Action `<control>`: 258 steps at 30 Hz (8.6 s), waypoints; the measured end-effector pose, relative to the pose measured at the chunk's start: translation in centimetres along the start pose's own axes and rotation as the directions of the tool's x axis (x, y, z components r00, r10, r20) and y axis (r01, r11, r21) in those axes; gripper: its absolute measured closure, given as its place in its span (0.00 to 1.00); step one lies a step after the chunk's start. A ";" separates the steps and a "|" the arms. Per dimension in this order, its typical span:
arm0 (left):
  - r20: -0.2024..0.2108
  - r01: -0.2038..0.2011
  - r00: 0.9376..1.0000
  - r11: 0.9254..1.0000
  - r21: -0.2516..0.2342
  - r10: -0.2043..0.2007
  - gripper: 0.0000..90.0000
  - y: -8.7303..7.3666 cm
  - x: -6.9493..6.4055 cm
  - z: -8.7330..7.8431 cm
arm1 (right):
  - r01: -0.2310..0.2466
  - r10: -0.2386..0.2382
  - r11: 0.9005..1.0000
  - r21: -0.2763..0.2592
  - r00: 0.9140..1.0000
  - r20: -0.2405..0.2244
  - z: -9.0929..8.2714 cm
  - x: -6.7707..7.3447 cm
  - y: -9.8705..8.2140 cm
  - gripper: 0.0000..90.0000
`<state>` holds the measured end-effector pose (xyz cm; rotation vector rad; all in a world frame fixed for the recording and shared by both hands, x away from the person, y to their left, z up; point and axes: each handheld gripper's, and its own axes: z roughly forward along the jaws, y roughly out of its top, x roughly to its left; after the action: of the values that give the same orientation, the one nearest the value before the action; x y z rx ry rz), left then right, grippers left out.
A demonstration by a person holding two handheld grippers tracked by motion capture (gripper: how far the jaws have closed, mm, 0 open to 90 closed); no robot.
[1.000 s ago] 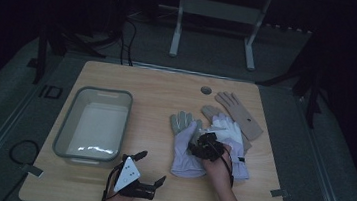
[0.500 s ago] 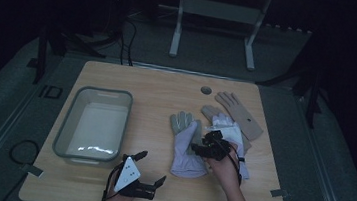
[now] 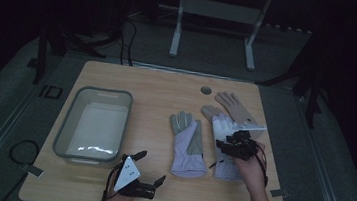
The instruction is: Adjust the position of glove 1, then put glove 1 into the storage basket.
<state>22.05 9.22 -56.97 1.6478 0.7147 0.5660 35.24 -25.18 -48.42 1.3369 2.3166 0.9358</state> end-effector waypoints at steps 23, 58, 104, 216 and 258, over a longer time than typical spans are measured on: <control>-0.002 0.004 1.000 1.000 -0.005 -0.004 0.01 0.0 0.0 -0.1 | -0.013 0.014 0.997 0.073 1.000 -0.004 1.7 -4.1 -2.4 0.49; -0.002 0.011 1.000 1.000 -0.001 -0.011 0.01 0.0 0.1 0.0 | -0.025 0.028 0.998 -0.050 0.998 0.053 -1.3 -2.4 -2.2 0.88; 0.006 0.015 1.000 1.000 -0.001 -0.015 0.01 0.0 0.2 -0.1 | 0.059 -0.060 0.998 -0.012 0.997 -0.040 0.5 9.7 4.8 0.88; 0.080 0.276 0.906 0.723 0.634 -0.416 0.84 4.5 2.5 10.1 | 0.064 -0.060 0.998 0.015 0.982 -0.176 5.4 4.9 -0.2 0.89; 0.053 0.151 0.971 0.774 0.615 -0.232 0.85 14.1 10.5 1.3 | 0.211 -0.227 0.966 -0.148 0.969 -0.100 2.5 15.1 10.9 0.90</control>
<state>32.33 14.25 -43.59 2.1479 1.0289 0.0653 35.90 -7.48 -42.16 0.9726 2.3774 1.1016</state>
